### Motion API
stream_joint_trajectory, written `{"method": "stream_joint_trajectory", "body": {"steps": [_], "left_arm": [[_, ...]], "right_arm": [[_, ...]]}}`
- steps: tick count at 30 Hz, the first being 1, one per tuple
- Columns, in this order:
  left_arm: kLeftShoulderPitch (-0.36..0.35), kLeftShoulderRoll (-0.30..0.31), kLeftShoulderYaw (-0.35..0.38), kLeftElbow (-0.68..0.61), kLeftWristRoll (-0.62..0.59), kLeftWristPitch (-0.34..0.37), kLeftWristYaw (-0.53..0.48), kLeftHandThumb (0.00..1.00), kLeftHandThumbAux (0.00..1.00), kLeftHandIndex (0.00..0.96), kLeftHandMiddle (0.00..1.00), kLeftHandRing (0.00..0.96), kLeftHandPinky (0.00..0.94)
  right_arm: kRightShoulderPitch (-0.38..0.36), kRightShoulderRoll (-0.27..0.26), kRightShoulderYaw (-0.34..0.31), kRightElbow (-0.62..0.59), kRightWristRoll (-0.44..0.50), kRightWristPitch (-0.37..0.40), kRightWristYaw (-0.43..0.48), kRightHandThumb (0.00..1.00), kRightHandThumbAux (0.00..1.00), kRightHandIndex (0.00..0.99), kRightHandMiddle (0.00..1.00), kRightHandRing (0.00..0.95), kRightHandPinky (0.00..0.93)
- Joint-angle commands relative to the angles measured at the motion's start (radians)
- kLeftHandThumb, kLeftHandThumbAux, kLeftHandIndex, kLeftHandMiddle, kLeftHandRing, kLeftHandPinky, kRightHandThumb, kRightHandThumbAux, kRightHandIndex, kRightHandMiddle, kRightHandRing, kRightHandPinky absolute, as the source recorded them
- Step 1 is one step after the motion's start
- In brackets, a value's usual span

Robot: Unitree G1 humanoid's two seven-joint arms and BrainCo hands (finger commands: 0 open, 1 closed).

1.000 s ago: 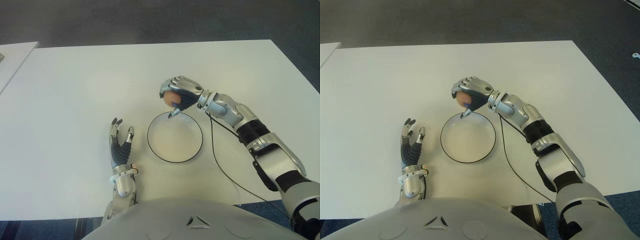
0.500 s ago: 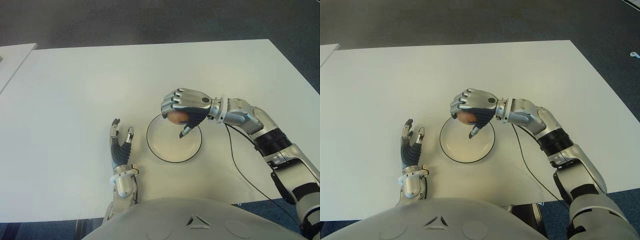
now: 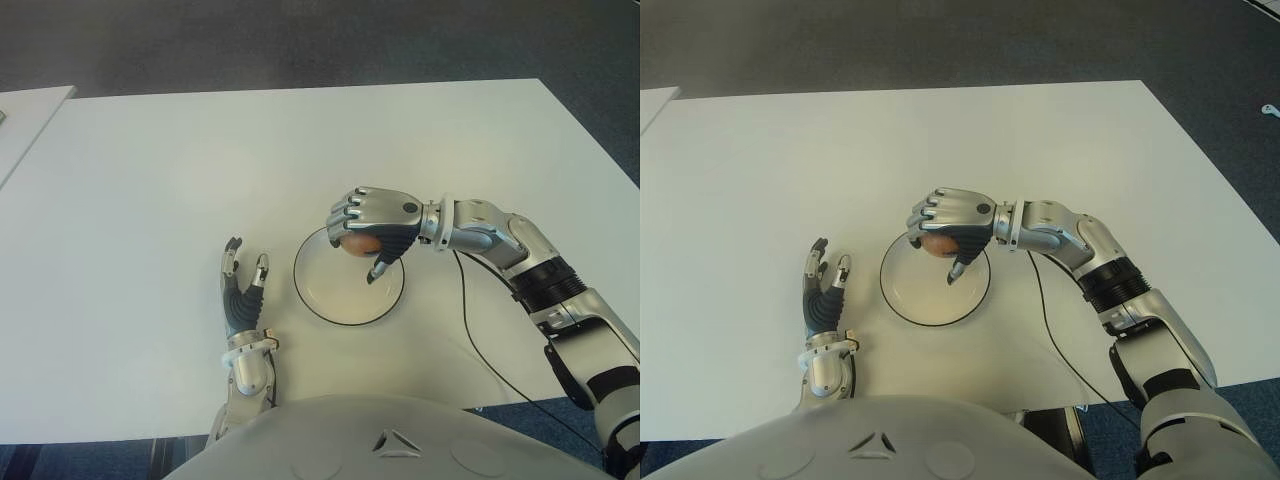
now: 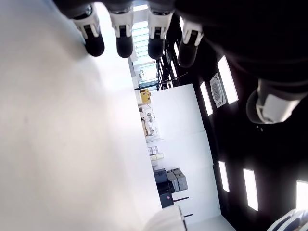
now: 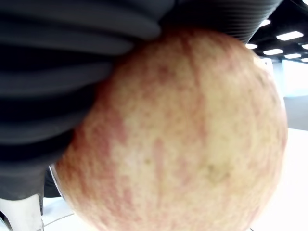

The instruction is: Put the apples into the plate.

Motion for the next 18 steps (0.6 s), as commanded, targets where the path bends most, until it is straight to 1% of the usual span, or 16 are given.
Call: {"method": "stream_joint_trajectory", "body": {"steps": [1,7,12,15,16,17,18], "left_arm": [[-0.005,-0.035,-0.007,0.022,0.009,-0.012,0.007,0.000,0.370,0.143,0.052,0.000,0.000],[-0.007,-0.025,-0.004,0.039,0.013,-0.032,0.006,0.000,0.383,0.137,0.050,0.000,0.000],[-0.012,-0.029,-0.008,0.047,0.031,-0.034,0.014,0.000,0.386,0.126,0.049,0.000,0.000],[-0.003,-0.038,-0.014,0.020,0.036,-0.015,0.010,0.000,0.381,0.129,0.053,0.000,0.000],[0.000,-0.040,-0.016,0.015,0.038,-0.012,0.009,0.000,0.387,0.129,0.053,0.000,0.000],[0.001,-0.038,-0.016,0.013,0.042,-0.008,0.009,0.000,0.389,0.129,0.053,0.000,0.000],[0.001,-0.037,-0.016,0.012,0.045,-0.005,0.009,0.000,0.392,0.128,0.054,0.002,0.000]], "right_arm": [[-0.003,-0.002,-0.010,0.027,-0.026,-0.029,-0.009,0.732,0.708,0.441,0.856,0.848,0.816],[-0.001,0.005,-0.017,0.041,-0.046,-0.046,-0.024,0.731,0.708,0.441,0.854,0.849,0.823],[0.022,0.019,-0.017,0.040,-0.047,-0.054,-0.039,0.730,0.708,0.441,0.854,0.849,0.847],[0.033,0.032,-0.013,0.049,-0.053,-0.060,-0.055,0.724,0.707,0.443,0.807,0.793,0.727],[0.035,0.036,-0.012,0.053,-0.055,-0.062,-0.058,0.716,0.707,0.439,0.756,0.726,0.645],[0.036,0.040,-0.009,0.059,-0.056,-0.062,-0.061,0.713,0.707,0.438,0.738,0.702,0.616],[0.037,0.043,-0.008,0.063,-0.058,-0.063,-0.062,0.701,0.710,0.429,0.574,0.532,0.479]]}}
